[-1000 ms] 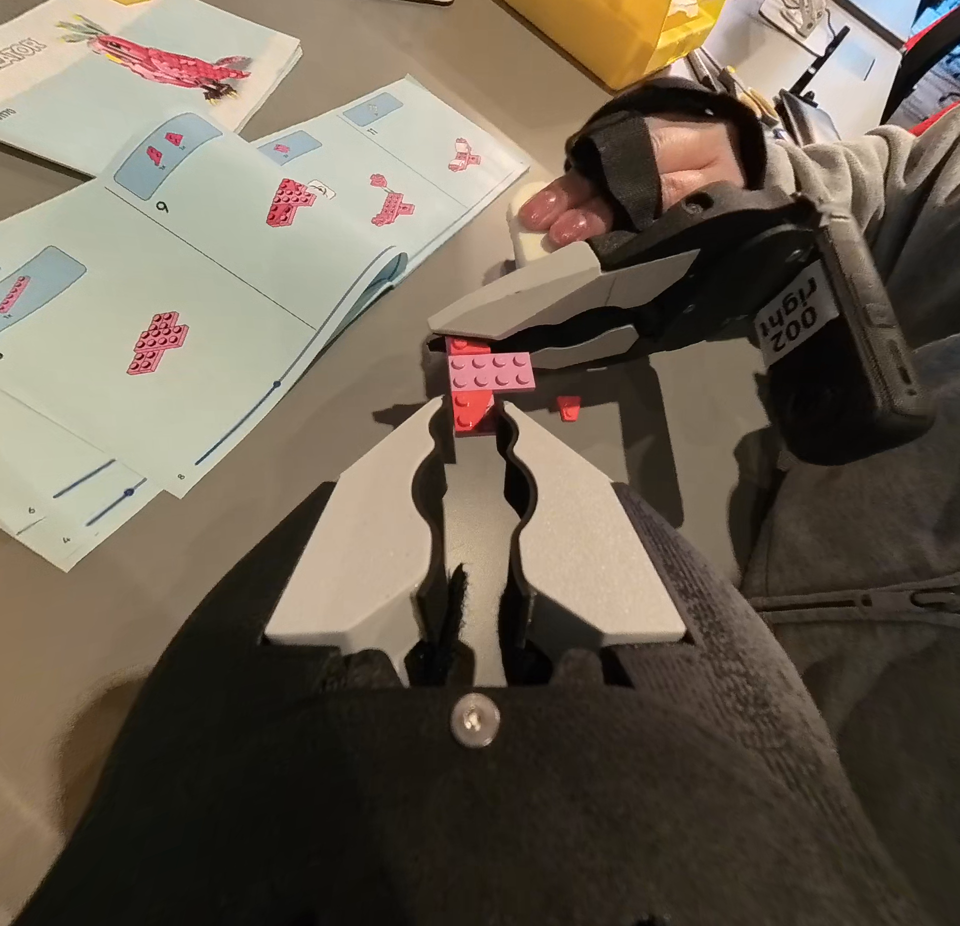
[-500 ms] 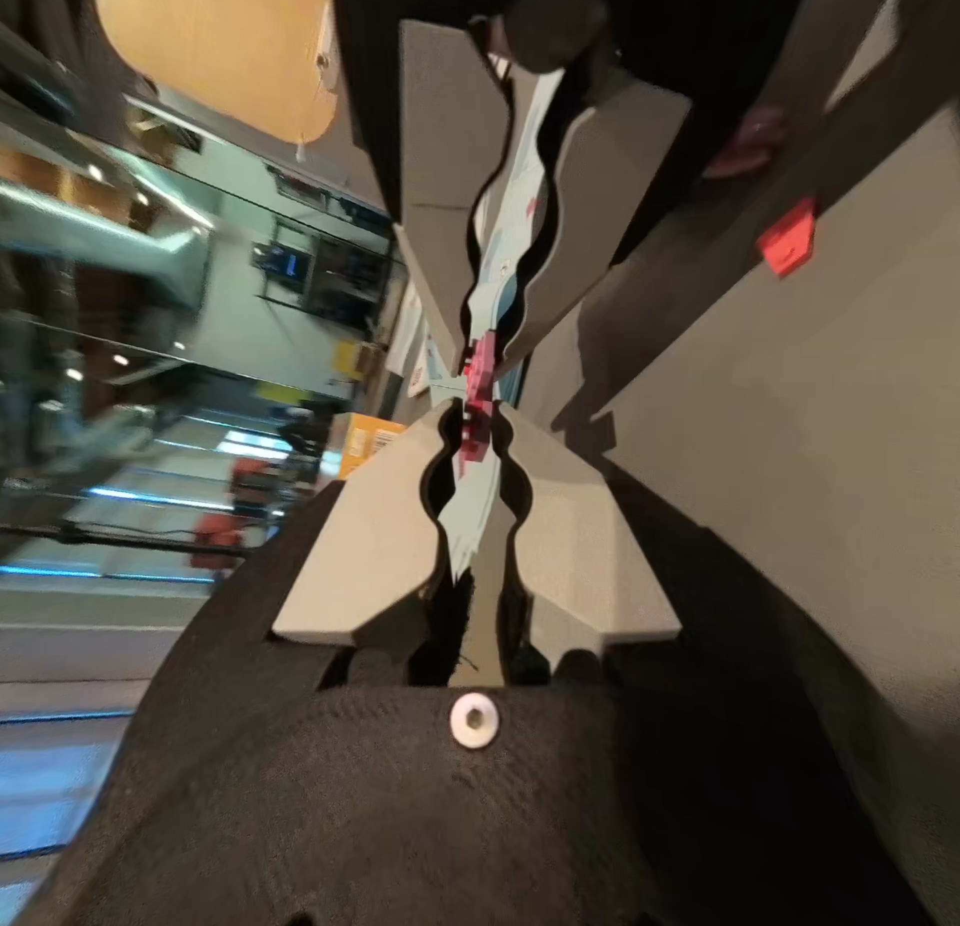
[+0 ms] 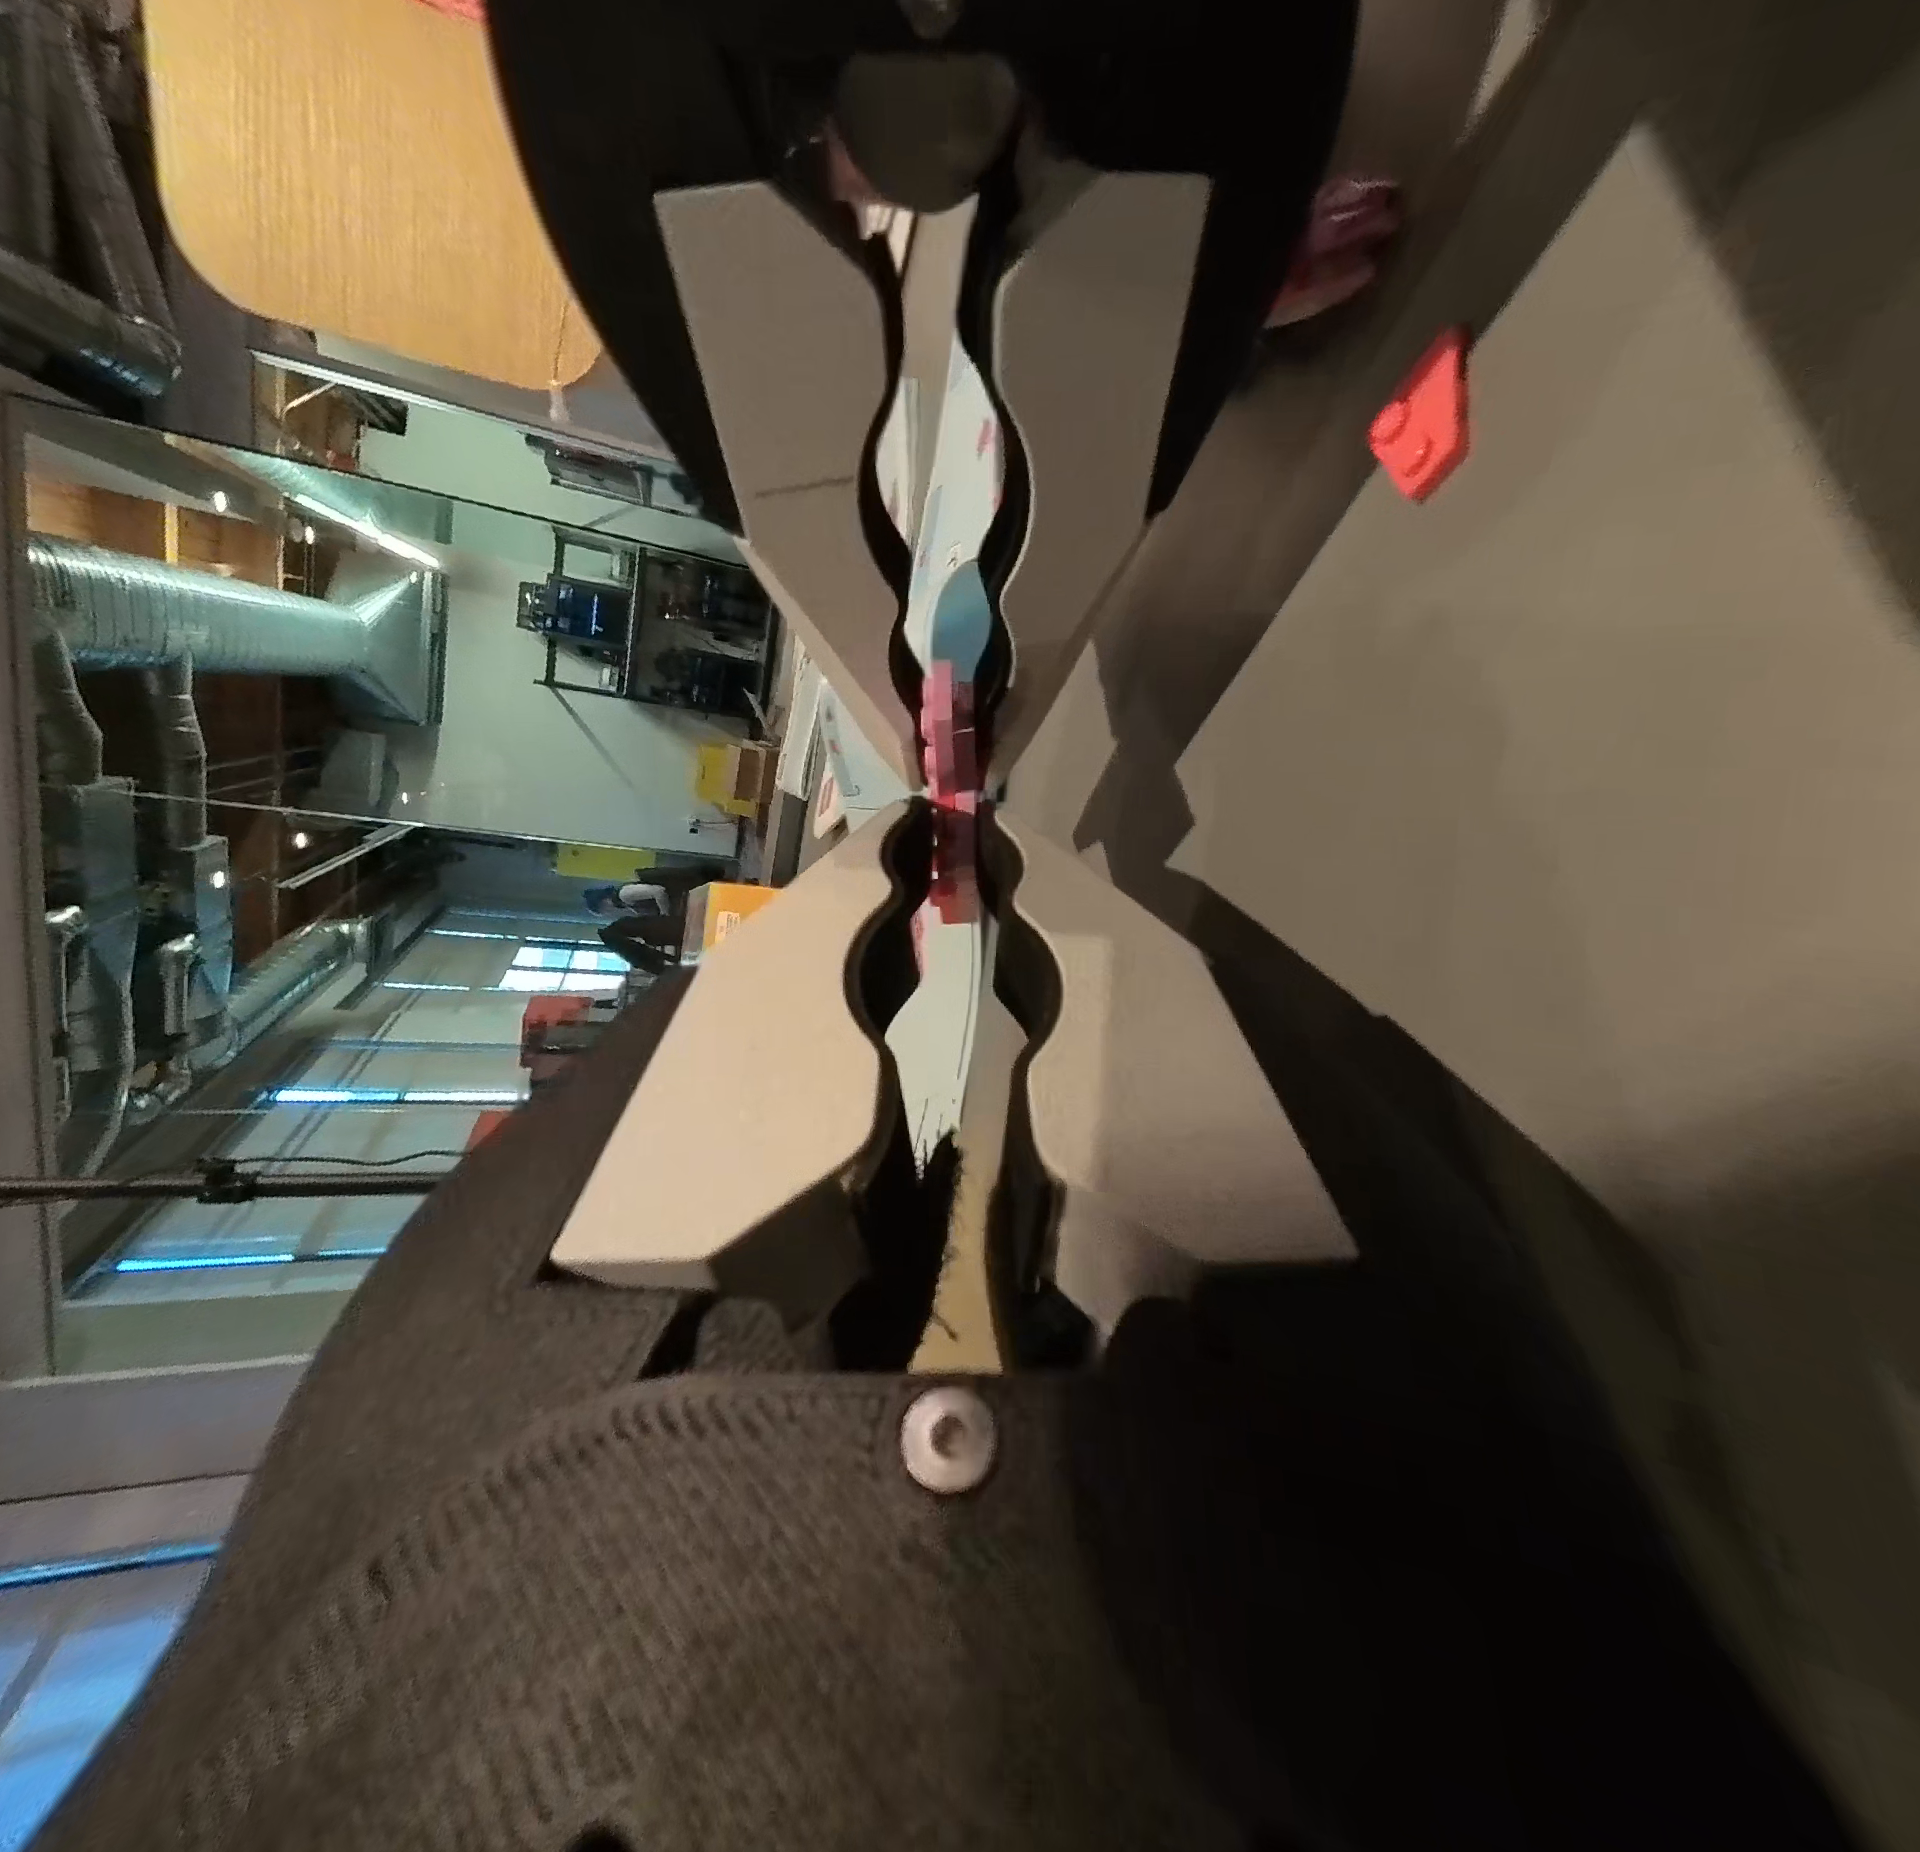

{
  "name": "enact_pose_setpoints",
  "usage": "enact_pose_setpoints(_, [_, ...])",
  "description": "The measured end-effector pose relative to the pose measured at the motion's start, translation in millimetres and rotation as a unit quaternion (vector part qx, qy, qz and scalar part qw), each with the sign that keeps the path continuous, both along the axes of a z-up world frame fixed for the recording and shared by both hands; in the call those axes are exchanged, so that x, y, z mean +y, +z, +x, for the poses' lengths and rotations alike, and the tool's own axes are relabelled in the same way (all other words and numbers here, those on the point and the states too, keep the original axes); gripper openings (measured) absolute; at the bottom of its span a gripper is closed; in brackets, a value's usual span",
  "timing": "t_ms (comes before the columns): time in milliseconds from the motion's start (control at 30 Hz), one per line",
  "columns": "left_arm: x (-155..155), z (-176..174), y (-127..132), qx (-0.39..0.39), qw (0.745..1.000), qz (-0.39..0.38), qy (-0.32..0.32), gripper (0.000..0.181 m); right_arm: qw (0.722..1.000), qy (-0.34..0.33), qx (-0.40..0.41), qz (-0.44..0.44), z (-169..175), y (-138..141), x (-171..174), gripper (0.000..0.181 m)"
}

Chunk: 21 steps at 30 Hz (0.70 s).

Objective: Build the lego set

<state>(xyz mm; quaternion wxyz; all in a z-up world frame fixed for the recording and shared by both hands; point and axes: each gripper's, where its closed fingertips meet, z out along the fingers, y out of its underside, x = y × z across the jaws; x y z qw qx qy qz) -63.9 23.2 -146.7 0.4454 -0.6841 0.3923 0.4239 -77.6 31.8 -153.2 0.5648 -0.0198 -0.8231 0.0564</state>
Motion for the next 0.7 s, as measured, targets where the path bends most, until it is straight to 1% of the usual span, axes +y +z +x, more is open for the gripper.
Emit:
enact_pose_setpoints(100, [0,1,-2,0.011,1.000,-0.003,-0.001,0.007,1.000,-0.002,-0.010,-0.005,0,-2,0,0.008])
enact_pose_setpoints(200, [-1,1,-1,-0.007,1.000,-0.001,-0.003,0.007,1.000,-0.004,-0.003,-0.027,-1,-1,-1,0.009])
enact_pose_setpoints(300, [-1,1,-3,-0.006,1.000,-0.004,-0.003,0.007,1.000,-0.003,0.007,-0.005,-1,-3,0,0.009])
enact_pose_setpoints(433, [-1,2,-4,-0.006,1.000,-0.006,-0.005,0.007,1.000,0.001,0.009,-0.003,0,-5,0,0.008])
enact_pose_setpoints(533, [-1,5,-9,-0.002,1.000,-0.016,-0.010,0.007,1.000,0.001,-0.014,0.001,2,-11,0,0.007])
enact_pose_setpoints(700, [-2,8,-11,-0.010,1.000,-0.019,-0.014,0.007,1.000,0.007,-0.013,0.005,5,-12,0,0.006])
